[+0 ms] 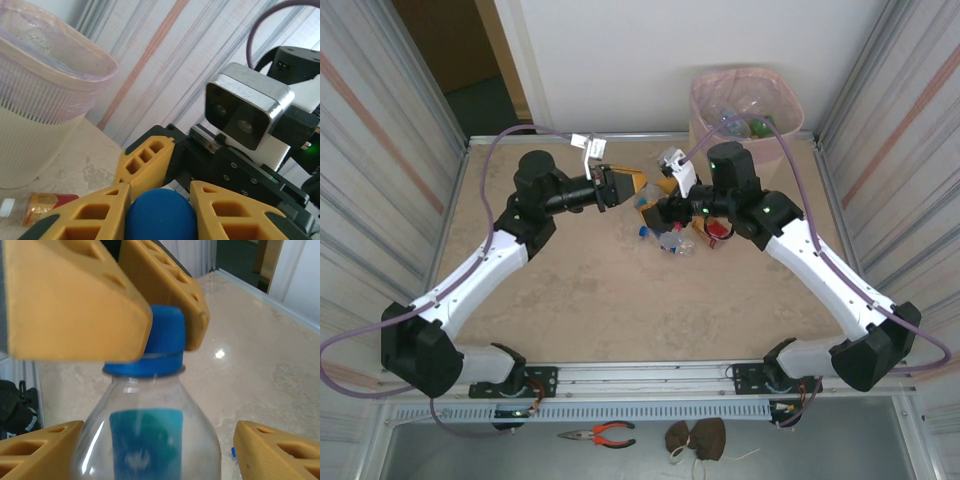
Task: Put the plastic bottles in the bin
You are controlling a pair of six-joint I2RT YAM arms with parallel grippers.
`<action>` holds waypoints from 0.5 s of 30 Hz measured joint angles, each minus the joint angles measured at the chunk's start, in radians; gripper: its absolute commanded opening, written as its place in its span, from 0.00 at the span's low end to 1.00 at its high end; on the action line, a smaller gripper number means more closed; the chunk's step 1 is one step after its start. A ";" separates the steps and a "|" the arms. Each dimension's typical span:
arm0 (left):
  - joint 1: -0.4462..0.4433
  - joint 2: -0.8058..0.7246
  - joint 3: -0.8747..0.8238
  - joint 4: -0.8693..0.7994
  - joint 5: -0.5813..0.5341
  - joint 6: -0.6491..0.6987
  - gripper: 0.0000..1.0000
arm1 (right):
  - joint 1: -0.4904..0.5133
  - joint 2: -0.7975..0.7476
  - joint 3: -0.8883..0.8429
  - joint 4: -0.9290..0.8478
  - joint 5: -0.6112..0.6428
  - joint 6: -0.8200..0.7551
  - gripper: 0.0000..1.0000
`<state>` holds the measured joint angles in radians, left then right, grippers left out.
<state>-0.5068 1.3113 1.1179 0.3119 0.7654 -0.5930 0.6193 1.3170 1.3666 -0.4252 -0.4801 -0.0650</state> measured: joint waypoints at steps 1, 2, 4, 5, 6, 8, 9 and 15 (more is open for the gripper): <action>-0.004 0.000 0.000 0.000 0.002 0.006 0.27 | 0.004 0.003 0.003 -0.001 0.000 0.000 0.69; -0.005 -0.002 0.000 0.000 0.002 0.011 0.27 | 0.007 0.005 0.006 0.000 0.000 0.000 0.66; -0.006 -0.005 0.000 -0.001 0.001 0.018 0.28 | 0.010 0.005 0.010 -0.001 -0.001 0.001 0.61; -0.006 -0.009 0.000 -0.001 0.000 0.021 0.28 | 0.010 0.005 0.013 0.000 -0.005 0.001 0.58; -0.006 -0.012 0.000 -0.001 -0.002 0.023 0.29 | 0.011 0.005 0.013 0.002 -0.008 0.002 0.56; -0.006 -0.018 0.000 -0.004 -0.007 0.028 0.30 | 0.014 0.005 0.014 0.006 -0.009 0.003 0.52; -0.006 -0.022 0.000 -0.008 -0.010 0.030 0.32 | 0.016 0.005 0.015 0.007 -0.010 0.002 0.50; -0.006 -0.039 -0.001 -0.020 -0.027 0.045 0.49 | 0.017 0.005 0.017 0.013 -0.007 0.004 0.46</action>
<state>-0.5129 1.2728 1.1172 0.2916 0.7387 -0.5484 0.6365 1.3216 1.3834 -0.4122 -0.4870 -0.0608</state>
